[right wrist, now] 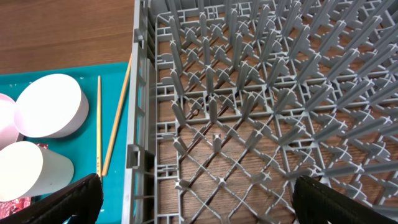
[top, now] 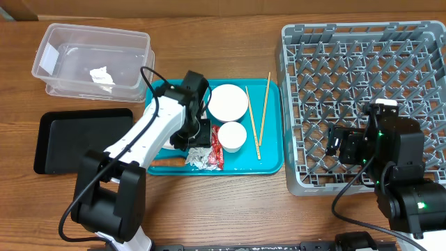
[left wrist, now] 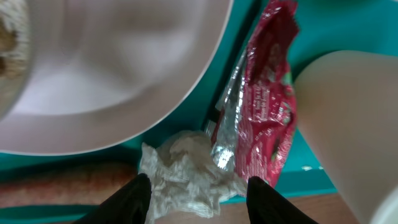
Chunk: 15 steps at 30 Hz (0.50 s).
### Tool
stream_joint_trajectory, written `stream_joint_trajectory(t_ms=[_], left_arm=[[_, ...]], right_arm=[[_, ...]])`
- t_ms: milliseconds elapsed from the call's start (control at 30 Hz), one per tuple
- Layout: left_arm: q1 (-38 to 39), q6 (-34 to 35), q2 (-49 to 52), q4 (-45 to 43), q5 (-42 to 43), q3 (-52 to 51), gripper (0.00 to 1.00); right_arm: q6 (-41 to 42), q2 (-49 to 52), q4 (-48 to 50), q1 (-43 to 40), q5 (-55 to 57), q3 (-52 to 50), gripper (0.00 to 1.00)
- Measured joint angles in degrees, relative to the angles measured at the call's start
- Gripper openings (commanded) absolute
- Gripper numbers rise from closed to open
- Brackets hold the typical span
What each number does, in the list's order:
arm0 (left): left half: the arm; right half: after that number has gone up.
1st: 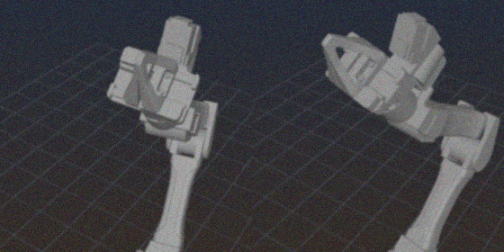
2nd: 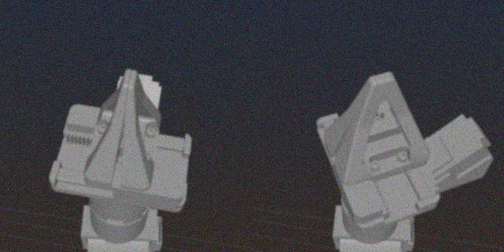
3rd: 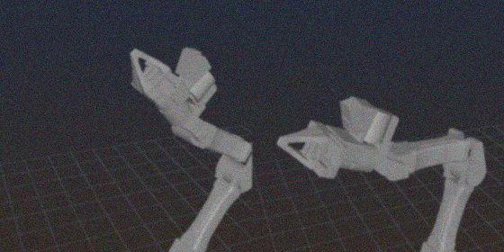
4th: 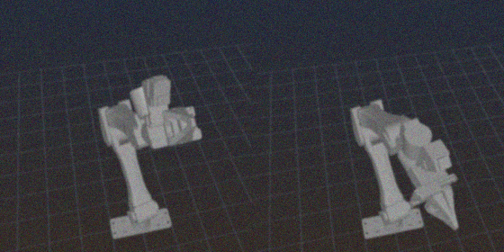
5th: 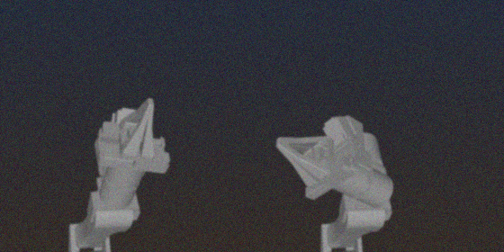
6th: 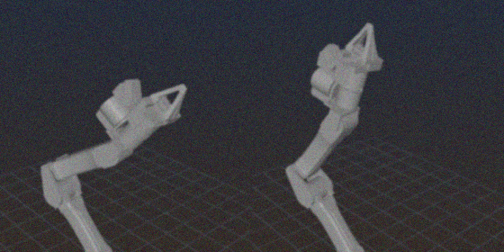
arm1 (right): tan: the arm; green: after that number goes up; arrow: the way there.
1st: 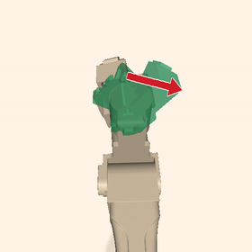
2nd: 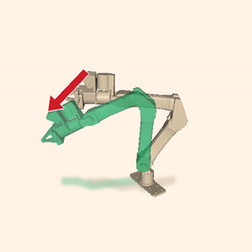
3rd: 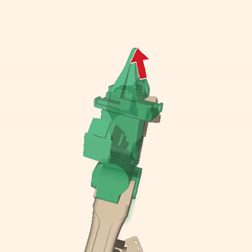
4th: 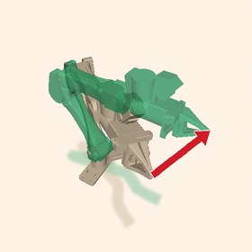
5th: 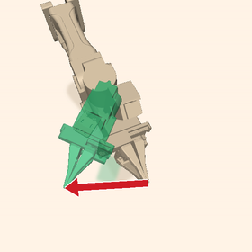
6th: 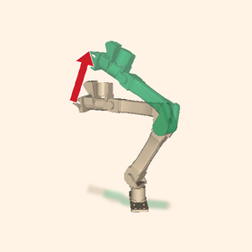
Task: Sort waste into correct bins and load items into the dishwasher
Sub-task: 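Grasp the remaining tissue with the left gripper and drop it in the bin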
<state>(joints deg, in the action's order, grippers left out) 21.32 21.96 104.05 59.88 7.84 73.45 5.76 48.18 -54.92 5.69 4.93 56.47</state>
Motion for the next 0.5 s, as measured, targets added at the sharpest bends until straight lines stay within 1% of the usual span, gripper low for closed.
stream_joint_trajectory(t_ms=[33,67,133,200,233,400,500], left_arm=[[0.07,0.28,0.0,-0.48,0.13,-0.79,0.53],[0.07,0.44,0.0,-1.07,0.13,-1.51,0.48],[0.04,0.63,0.0,-1.55,0.13,-2.54,0.25],[0.04,0.96,0.0,-1.77,0.15,-2.75,0.07],[0.04,1.11,0.0,-2.1,0.17,-2.75,0.04],[0.04,1.66,0.0,-2.62,0.35,-2.69,0.04],[-0.09,1.49,0.0,0.85,0.37,-1.25,0.04]], right_arm=[[0.02,-0.02,0.0,0.0,0.0,0.0,1.0],[0.02,-0.02,0.02,0.0,-0.02,0.0,1.0],[0.0,-0.02,0.0,0.0,0.0,0.0,1.0],[0.02,-0.02,0.04,0.0,-0.02,0.0,1.0],[0.0,-0.02,0.0,0.0,-0.02,0.0,1.0],[0.04,-0.02,0.0,0.0,0.0,0.0,1.0],[0.02,-0.02,0.0,0.0,0.0,0.0,1.0]])
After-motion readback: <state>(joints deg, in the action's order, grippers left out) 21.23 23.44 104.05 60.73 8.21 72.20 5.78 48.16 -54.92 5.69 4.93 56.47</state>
